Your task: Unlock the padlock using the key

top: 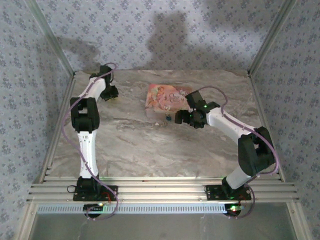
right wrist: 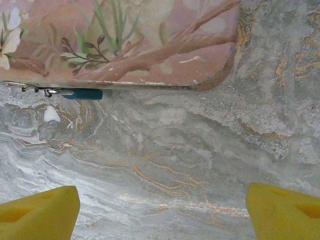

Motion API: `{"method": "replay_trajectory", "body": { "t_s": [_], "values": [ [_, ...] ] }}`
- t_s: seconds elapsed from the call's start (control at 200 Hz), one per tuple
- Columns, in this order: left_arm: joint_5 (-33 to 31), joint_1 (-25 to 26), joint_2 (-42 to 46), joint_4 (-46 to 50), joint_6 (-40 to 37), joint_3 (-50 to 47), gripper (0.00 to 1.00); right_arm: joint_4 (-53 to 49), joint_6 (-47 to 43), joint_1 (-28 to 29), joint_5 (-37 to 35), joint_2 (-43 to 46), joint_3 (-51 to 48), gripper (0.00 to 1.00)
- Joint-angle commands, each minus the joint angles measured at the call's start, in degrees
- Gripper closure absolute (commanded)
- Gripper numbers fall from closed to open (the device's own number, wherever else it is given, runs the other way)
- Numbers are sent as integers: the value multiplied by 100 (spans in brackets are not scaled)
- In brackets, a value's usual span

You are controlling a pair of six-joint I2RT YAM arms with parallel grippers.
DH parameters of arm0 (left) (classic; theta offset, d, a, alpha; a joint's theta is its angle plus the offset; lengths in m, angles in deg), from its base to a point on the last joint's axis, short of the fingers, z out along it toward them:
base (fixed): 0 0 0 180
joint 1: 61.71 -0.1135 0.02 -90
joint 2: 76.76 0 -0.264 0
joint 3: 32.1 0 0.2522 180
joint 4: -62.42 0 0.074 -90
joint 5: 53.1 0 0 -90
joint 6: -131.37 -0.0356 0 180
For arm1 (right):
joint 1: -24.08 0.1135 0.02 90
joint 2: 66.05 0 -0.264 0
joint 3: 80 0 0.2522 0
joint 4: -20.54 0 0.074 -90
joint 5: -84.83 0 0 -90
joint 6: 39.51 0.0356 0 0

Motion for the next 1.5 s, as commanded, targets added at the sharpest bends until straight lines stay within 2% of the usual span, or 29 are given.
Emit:
{"method": "replay_trajectory", "body": {
  "t_s": [0.0, 0.305, 0.52, 0.65, 0.764, 0.834, 0.914, 0.999, 1.149, 1.224, 1.334, 1.499],
  "values": [
    [371, -1, 100, -385, -209, -287, 77, -79, 132, 44, -144, 153, -86, 12],
    [745, 1, 1165, -1110, -769, -1726, 100, 33, 304, 112, -17, 489, -263, 13],
    [1472, 97, 2264, -1269, -1057, -2581, 100, 54, 334, 86, 251, 824, -304, 13],
    [2325, 216, 3204, -1524, -1169, -3279, 100, 128, 333, -43, 606, 1172, -356, 13],
    [3634, 395, 4136, -2312, -1108, -4167, 100, 394, 518, -260, 986, 1660, -467, 14],
    [4448, 648, 4604, -2895, -1074, -4661, 100, 603, 572, -415, 1238, 1995, -528, 15],
    [4760, 1060, 5057, -3105, -1323, -5010, 100, 772, 622, -572, 1544, 2360, -549, 18],
    [4998, 1437, 5388, -3143, -1623, -5214, 100, 965, 619, -635, 1875, 2706, -527, 20],
    [6050, 1799, 5655, -3426, -1766, -5366, 100, 1417, 590, -540, 2598, 3078, -483, 23],
    [6455, 2031, 5629, -3070, -2145, -5205, 100, 1463, 456, -369, 2809, 3101, -406, 24],
    [6744, 2256, 5502, -2450, -2596, -4854, 100, 1537, 451, -150, 2932, 3050, -406, 28],
    [6887, 2359, 5469, -2325, -2676, -4683, 100, 2022, 713, 277, 2787, 2981, -661, 36]
  ]
}}
